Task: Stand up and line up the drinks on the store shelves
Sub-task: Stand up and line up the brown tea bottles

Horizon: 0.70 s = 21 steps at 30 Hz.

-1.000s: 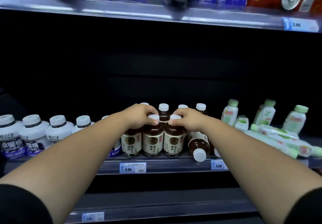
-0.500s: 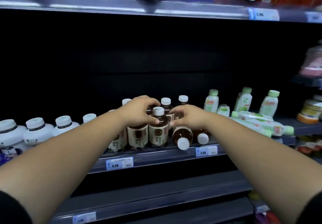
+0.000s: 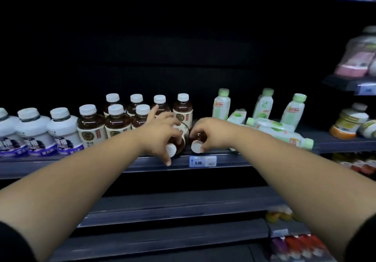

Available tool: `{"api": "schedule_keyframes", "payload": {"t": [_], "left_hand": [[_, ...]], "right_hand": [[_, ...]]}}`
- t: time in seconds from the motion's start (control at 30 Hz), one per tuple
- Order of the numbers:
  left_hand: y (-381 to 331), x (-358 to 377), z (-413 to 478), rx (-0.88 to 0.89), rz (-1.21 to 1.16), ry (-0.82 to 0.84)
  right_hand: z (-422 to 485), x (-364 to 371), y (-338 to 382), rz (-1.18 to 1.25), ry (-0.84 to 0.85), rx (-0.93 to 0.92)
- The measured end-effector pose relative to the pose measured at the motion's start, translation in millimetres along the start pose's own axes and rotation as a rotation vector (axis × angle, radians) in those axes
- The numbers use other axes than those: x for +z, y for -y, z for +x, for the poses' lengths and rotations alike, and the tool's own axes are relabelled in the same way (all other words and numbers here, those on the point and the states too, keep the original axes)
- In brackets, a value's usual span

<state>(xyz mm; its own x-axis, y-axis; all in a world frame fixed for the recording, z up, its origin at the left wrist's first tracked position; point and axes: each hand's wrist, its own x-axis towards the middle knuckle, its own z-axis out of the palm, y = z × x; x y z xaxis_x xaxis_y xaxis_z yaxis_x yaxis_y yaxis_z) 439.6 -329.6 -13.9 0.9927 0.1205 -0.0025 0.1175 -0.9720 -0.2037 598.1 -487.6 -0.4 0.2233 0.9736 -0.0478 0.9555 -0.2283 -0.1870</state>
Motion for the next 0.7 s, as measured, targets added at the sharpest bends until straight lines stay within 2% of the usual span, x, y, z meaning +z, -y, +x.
{"api": "schedule_keyframes", "payload": {"t": [0.13,0.33,0.5,0.57,0.7], "left_hand": [[-8.6,13.1,0.1,-0.011,0.028,0.036],[-8.0,34.7,-2.0,0.065,0.053,-0.18],[-3.5,26.9,-2.5,0.093,-0.084,-0.198],[-1.0,20.8,-0.7,0.098,-0.175,-0.187],[8.1,7.1,5.6,0.07,-0.356,-0.166]], "right_hand": [[9.8,19.3,-11.2,-0.122,-0.028,-0.033],[22.7,44.8,-18.3,-0.204,-0.035,-0.038],[25.0,47.3,-22.5,-0.248,-0.041,-0.05],[26.8,42.8,-25.9,-0.16,-0.078,-0.043],[27.0,26.3,-32.9,0.245,-0.188,0.004]]}}
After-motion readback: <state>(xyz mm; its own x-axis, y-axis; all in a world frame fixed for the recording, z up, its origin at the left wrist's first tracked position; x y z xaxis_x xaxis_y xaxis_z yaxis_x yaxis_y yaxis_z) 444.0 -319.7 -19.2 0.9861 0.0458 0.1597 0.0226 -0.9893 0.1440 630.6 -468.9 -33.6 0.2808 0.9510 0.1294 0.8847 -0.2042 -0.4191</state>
